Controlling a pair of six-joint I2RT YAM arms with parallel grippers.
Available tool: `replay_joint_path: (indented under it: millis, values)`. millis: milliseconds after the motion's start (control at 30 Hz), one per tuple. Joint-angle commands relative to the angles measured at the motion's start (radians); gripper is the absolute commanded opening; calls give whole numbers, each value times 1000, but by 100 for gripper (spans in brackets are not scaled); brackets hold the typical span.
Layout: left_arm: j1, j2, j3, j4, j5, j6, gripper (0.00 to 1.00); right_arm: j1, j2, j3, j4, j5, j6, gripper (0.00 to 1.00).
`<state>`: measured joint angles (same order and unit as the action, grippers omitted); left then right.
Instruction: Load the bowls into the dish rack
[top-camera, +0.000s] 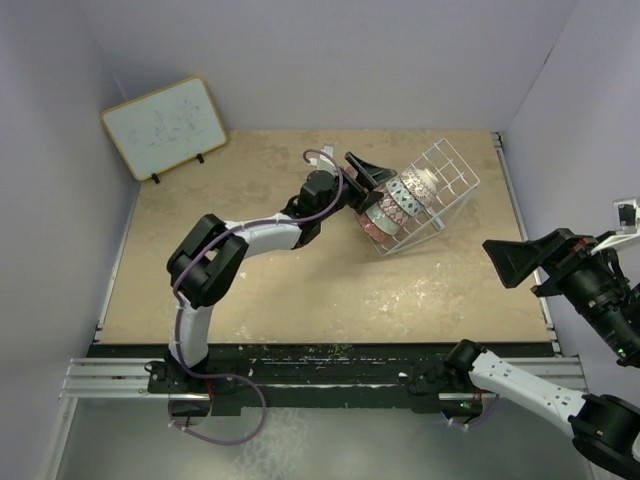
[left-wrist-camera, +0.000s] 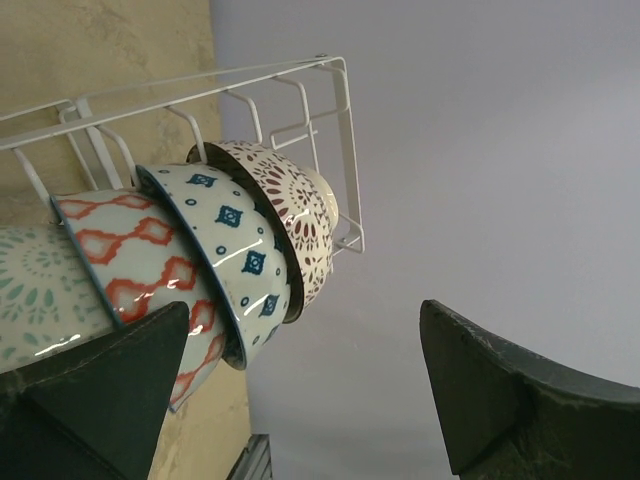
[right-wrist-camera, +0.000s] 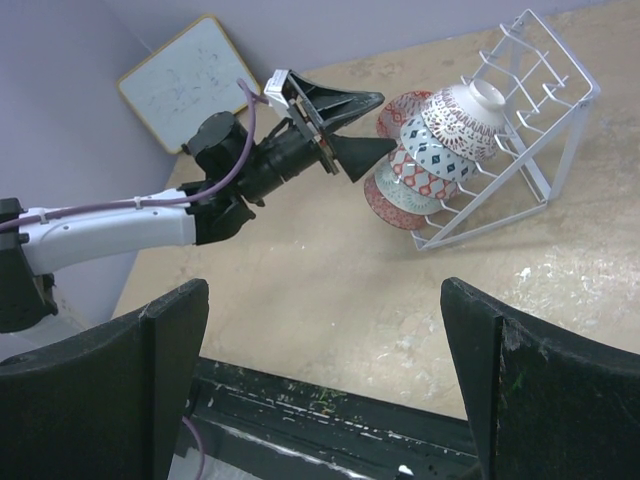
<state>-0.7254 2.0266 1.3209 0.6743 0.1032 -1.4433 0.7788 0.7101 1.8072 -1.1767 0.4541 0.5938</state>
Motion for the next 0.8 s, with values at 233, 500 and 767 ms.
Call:
replay_joint_path:
  millis: [233,500,767]
  values:
    - [77,-250,-126,-34,20,186,99,5,28,3,45,-1,-3,100]
    - [169,-349,0,-436,33,615,99,6,73,39,56,-2,-21,100]
    - [171,-102,310,-816,-27,938,93,6,108,53,66,-1,-34,100]
